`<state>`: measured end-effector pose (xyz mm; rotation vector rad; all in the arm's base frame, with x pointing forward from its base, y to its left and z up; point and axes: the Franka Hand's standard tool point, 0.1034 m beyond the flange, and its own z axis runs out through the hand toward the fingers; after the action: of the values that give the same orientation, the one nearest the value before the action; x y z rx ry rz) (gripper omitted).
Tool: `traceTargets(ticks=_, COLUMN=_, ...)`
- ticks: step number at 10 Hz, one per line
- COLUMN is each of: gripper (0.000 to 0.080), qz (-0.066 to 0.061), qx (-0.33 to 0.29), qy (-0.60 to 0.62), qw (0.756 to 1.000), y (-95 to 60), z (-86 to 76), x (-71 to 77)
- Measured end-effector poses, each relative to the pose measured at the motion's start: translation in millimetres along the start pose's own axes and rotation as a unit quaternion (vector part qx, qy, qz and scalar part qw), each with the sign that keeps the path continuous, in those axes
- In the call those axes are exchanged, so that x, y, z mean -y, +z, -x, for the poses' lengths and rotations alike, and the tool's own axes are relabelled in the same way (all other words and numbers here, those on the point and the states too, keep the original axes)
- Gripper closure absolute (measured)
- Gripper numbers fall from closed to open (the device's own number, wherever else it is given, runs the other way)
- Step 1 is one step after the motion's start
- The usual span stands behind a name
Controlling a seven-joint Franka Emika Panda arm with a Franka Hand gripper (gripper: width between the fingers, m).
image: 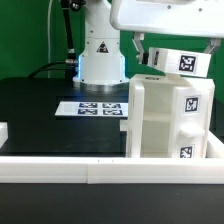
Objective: Assemble cabinet
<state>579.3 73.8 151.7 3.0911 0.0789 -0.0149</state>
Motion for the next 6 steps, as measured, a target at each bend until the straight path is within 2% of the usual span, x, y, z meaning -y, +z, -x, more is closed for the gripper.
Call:
traceTargets(ticks=2, gripper=0.0241, qz=0.0, qx=0.0, qy=0.0, qw=1.0, y=0.2, z=0.1, x=-0.9)
traceTargets(ticks=6, gripper=0.0239, qz=0.0, qx=0.0, qy=0.009, qw=1.0, y=0.2, z=0.0, x=-0.7)
